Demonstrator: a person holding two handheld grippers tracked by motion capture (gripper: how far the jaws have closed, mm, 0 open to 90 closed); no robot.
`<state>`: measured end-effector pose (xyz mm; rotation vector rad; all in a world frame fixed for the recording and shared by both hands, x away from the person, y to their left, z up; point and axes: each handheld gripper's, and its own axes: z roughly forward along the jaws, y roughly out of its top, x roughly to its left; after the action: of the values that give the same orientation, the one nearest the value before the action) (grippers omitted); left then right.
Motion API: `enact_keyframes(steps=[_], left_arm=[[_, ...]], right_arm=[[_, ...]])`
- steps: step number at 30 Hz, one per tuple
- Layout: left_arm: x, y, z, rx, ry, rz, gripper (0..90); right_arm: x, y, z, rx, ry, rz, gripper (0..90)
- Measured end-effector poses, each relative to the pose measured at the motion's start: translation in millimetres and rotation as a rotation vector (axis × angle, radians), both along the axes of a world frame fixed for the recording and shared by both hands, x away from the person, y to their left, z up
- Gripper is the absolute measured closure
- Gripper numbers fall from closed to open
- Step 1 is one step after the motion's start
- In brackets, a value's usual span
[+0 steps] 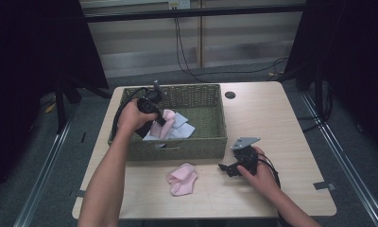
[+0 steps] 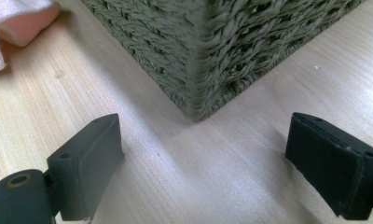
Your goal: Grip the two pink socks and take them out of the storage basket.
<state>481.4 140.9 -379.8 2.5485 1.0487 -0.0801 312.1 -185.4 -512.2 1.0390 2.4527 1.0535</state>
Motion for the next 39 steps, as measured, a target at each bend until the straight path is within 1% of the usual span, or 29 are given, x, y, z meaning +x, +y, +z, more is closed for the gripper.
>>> enact_keyframes(steps=[2, 3, 4, 6, 8, 9, 11, 12, 13, 15, 16, 17, 18, 20, 23, 24, 25, 26, 28, 30, 32, 34, 35, 38, 39], left_arm=[[-2.3, 0.4, 6.1, -0.014, -0.001, -0.004, 80.3], [-3.8, 0.5, 9.5, -0.004, -0.006, -0.008, 80.3], [-5.5, 0.2, 12.0, -0.005, -0.006, -0.002, 80.3], [-7.9, 0.5, 17.7, -0.022, -0.002, 0.001, 80.3], [-9.5, 1.3, 22.9, -0.030, 0.016, 0.005, 80.2], [-10.1, 1.2, 23.9, -0.035, 0.017, 0.009, 80.2], [-11.1, 2.0, 27.4, -0.024, 0.024, 0.007, 80.2], [-12.0, 2.2, 28.8, -0.035, 0.025, 0.009, 80.2], [-12.3, 2.7, 29.9, -0.034, 0.027, 0.004, 80.2], [-13.3, 3.6, 32.0, -0.044, 0.028, -0.001, 80.1], [-14.3, 3.8, 33.2, -0.040, 0.032, -0.001, 80.1], [-15.2, 3.5, 33.9, -0.047, 0.029, 0.007, 80.1], [-15.6, 4.0, 35.6, -0.051, 0.030, 0.004, 80.1], [-16.7, 4.7, 39.3, -0.045, 0.031, -0.006, 80.1], [-18.8, 4.7, 45.3, -0.059, 0.038, 0.003, 79.9], [-19.7, 4.8, 48.1, -0.058, 0.042, -0.001, 79.9], [-21.0, 4.2, 48.9, -0.065, 0.038, 0.003, 79.9], [-22.4, 3.6, 51.0, -0.063, 0.045, -0.008, 79.9], [-24.9, 2.4, 53.1, -0.062, 0.045, -0.011, 80.0], [-26.6, 2.3, 55.3, -0.062, 0.051, -0.024, 80.0], [-28.7, 1.6, 56.5, -0.067, 0.053, -0.020, 80.0], [-30.0, 2.2, 58.3, -0.061, 0.052, -0.027, 80.0], [-30.6, 2.1, 58.8, -0.067, 0.052, -0.024, 80.0], [-31.8, 3.4, 63.8, -0.067, 0.056, -0.028, 80.0], [-33.0, 3.0, 65.6, -0.075, 0.051, -0.027, 80.0]], right_arm=[[0.0, 0.0, 0.0, 0.000, 0.000, 0.000, 10.1], [-0.1, 0.1, 0.1, 0.001, 0.002, 0.000, 10.1], [0.0, 0.0, 0.0, 0.000, 0.000, 0.000, 10.1], [-0.1, 0.1, 0.0, 0.001, 0.002, 0.000, 10.1], [-0.1, 0.1, 0.1, 0.000, 0.002, 0.000, 10.1], [-0.1, 0.1, 0.0, 0.001, 0.002, 0.000, 10.1], [-0.1, 0.1, 0.1, 0.001, 0.002, -0.001, 10.1], [-0.2, 0.1, 0.2, 0.001, 0.004, -0.002, 10.1], [-0.2, 0.2, 0.2, 0.002, 0.004, -0.002, 10.1], [-0.2, 0.1, 0.1, 0.002, 0.004, -0.002, 10.1], [-0.2, 0.1, 0.1, 0.002, 0.004, -0.002, 10.1], [-0.2, 0.1, 0.1, 0.001, 0.003, -0.001, 10.1], [-0.2, 0.1, 0.1, 0.002, 0.004, -0.002, 10.1], [-0.2, 0.1, 0.1, 0.002, 0.003, -0.002, 10.1], [-0.2, 0.1, 0.1, 0.001, 0.004, -0.002, 10.1], [-0.1, 0.1, 0.1, 0.001, 0.003, -0.001, 10.1], [-0.2, 0.1, 0.1, 0.001, 0.003, -0.002, 10.1], [-0.2, 0.1, 0.1, 0.001, 0.003, -0.001, 10.1], [0.0, 0.0, 0.1, 0.001, 0.002, -0.001, 10.1], [-0.1, 0.0, 0.2, -0.001, 0.003, 0.000, 10.1], [-0.2, 0.2, 0.3, 0.001, 0.005, -0.002, 10.1], [-0.2, 0.1, 0.4, -0.001, 0.006, -0.002, 10.1], [-0.2, 0.1, 0.4, -0.001, 0.006, -0.002, 10.1], [-0.2, 0.1, 0.4, -0.001, 0.006, -0.002, 10.1], [-0.2, 0.1, 0.4, -0.001, 0.006, -0.002, 10.1]])
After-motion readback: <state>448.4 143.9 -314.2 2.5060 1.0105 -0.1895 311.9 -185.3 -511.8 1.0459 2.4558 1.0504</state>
